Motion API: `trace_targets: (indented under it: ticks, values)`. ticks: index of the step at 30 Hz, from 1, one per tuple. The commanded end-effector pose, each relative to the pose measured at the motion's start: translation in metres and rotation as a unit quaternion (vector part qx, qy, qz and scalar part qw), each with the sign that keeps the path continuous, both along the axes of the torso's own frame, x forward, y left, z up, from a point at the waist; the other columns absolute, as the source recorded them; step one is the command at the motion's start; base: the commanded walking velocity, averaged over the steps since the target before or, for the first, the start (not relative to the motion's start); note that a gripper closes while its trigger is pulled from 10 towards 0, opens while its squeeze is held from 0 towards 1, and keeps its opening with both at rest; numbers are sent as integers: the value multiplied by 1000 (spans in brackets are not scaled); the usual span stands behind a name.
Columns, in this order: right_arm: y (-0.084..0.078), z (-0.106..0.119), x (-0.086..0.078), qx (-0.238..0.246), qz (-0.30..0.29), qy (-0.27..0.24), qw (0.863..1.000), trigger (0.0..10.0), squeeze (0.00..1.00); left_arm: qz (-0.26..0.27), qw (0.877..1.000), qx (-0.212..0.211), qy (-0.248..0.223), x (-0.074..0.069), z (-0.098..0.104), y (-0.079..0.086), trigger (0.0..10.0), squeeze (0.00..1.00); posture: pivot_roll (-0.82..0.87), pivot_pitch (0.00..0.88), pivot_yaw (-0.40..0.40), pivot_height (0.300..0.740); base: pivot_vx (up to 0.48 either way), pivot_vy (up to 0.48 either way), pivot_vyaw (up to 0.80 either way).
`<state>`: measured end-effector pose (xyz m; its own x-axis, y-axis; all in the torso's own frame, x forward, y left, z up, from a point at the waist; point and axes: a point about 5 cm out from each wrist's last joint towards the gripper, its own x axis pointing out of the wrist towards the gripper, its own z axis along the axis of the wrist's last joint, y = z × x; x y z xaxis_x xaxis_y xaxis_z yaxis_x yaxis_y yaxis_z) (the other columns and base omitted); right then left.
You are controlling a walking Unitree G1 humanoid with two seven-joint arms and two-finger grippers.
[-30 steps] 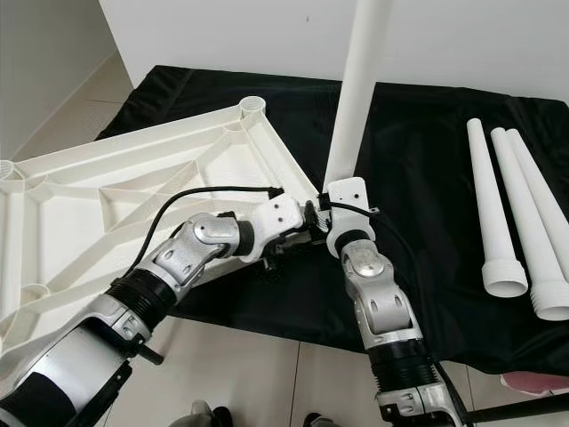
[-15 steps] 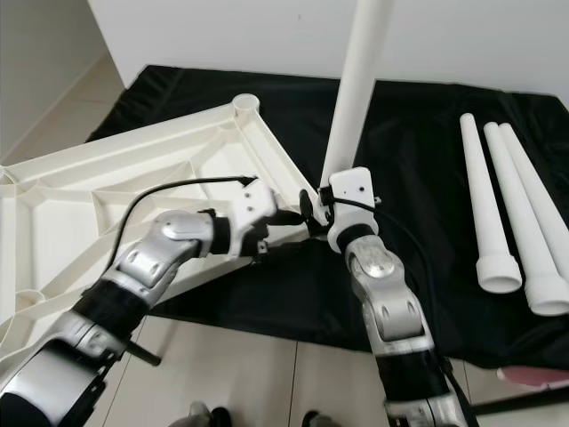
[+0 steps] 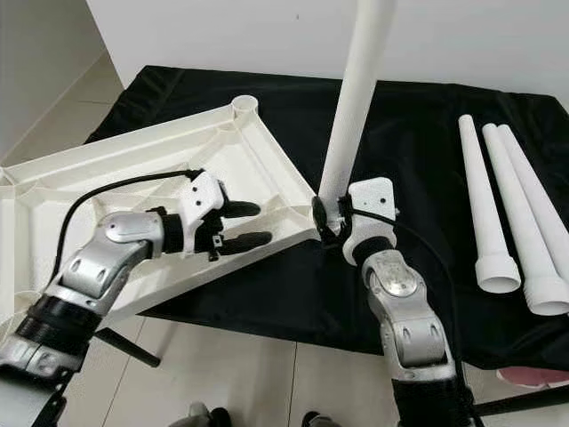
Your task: Building children table
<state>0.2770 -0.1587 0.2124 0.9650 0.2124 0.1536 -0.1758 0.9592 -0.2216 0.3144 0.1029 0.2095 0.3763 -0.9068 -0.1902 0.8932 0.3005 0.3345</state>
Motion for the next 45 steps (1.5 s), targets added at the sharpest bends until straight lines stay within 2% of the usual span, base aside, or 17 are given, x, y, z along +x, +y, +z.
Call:
trace_targets:
  ticks: [1,12,13,14,15,22,23,33,34,36,37,39,40,41,43,44,45]
  values:
    - [1,4,-7,0,16,-2,1000,10000,0,69,998,-4,-14,3,2,10,10000,0,-20,138,31,740,0,0,0]
    - [-6,7,-45,-66,78,15,995,10000,0,102,992,79,-16,-17,-4,45,10000,0,-34,134,35,740,0,0,0]
    - [-4,8,-49,-62,89,11,994,4588,0,113,990,78,-13,-18,-6,46,10000,0,-36,132,35,740,0,0,0]
    - [-4,8,-49,-62,89,11,994,4588,0,113,990,78,-13,-18,-6,46,10000,0,-36,132,35,740,0,0,0]
    - [5,10,-53,-46,122,4,991,0,0,127,989,73,-13,-16,-8,45,10000,0,-35,131,35,740,0,0,0]
    - [20,11,-59,-34,177,11,984,0,0,134,988,73,-12,-16,-8,42,10000,0,-30,130,35,740,0,0,0]
    - [25,6,-58,-35,188,28,981,10000,0,134,988,79,-9,-18,-8,43,10000,0,-23,129,33,740,0,0,0]
    - [31,-20,-44,-54,148,74,985,10000,0,147,985,89,18,-28,-19,37,10000,0,-2,141,33,740,0,0,0]
    - [31,-26,-42,-56,134,85,986,10000,0,146,985,83,24,-30,-20,34,4118,1000,1,145,29,740,0,0,0]
    - [32,-36,-40,-59,111,99,987,10000,0,154,984,79,36,-31,-22,29,2784,957,3,148,28,740,0,0,0]
    - [32,-38,-40,-57,103,103,988,10000,0,148,985,81,35,-32,-23,27,0,0,5,152,27,740,0,0,0]
    - [32,-39,-41,-56,99,106,988,10000,0,144,986,82,34,-32,-23,25,0,0,5,152,27,740,0,0,0]
    - [32,-40,-41,-55,96,107,988,10000,0,151,985,80,36,-31,-23,25,3255,0,4,157,28,740,0,0,0]
    - [31,-40,-40,-54,89,108,989,10000,0,153,985,78,34,-29,-22,22,10000,0,3,160,30,740,0,0,0]
    - [31,-40,-40,-53,85,107,989,10000,0,156,984,76,33,-28,-21,20,10000,0,2,161,30,740,0,0,0]
    - [30,-41,-39,-53,80,107,990,10000,0,158,984,72,36,-26,-20,18,10000,1000,-2,163,33,740,0,0,0]
    - [30,-41,-39,-53,80,107,990,10000,0,158,984,72,36,-26,-20,18,10000,1000,-2,163,33,740,0,0,0]
